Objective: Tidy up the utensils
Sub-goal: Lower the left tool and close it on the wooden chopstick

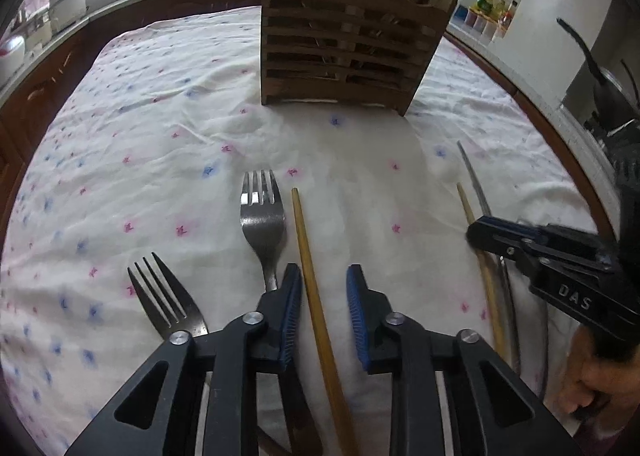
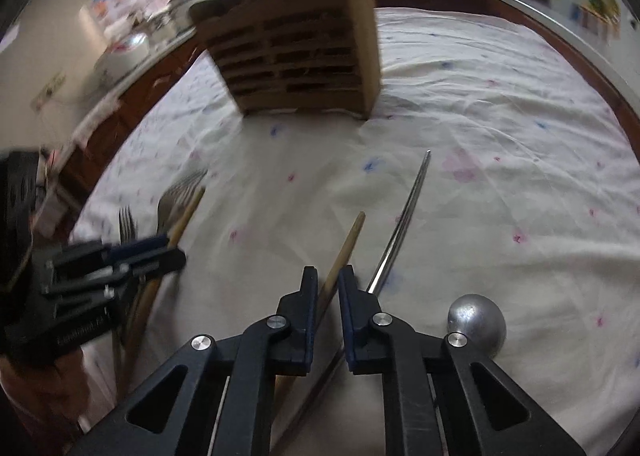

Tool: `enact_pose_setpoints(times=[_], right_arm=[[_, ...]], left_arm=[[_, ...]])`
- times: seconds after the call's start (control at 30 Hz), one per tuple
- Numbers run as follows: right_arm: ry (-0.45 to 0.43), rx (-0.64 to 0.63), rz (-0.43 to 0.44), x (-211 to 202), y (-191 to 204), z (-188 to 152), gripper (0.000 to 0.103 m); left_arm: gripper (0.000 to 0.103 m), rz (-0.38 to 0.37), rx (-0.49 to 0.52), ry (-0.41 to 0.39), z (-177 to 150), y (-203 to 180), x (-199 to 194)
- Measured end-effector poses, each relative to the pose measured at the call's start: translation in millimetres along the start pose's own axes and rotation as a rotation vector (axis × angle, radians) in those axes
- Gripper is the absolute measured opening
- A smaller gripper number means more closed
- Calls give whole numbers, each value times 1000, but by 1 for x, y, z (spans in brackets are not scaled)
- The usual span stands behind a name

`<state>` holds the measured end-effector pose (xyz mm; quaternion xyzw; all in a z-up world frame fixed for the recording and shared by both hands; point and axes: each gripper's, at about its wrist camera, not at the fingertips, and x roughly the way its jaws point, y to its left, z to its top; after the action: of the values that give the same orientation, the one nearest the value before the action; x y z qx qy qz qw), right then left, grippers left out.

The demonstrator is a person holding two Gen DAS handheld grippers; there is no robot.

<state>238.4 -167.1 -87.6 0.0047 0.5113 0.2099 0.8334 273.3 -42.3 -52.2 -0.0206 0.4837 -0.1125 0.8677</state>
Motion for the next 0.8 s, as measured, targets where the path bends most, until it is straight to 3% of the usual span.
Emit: enact_pose_setpoints(times=[0.2,0.47,0.6,0.7,0.73,0.8], right_arm=[[56,-49,9,-7,-4,-4,10],[24,4,-9,-3,-5,0,11],[7,-22,-57,-2,4,-3,12],[-12,-40,-93,-2,10,-6,11],[-14,-30,-89,-3,9,-5,9],[-14,7,-45,-6,5,-5,7]], left_arm=[[20,-30,-4,47,-4,-1,-7],[21,56,76,78,18,-15,9],[20,84,118,76,19,-24,14],[13,89,128,66,18,-28,14],[6,88,126,65,17,-29,14],[5,72,109,71,16,-28,13]])
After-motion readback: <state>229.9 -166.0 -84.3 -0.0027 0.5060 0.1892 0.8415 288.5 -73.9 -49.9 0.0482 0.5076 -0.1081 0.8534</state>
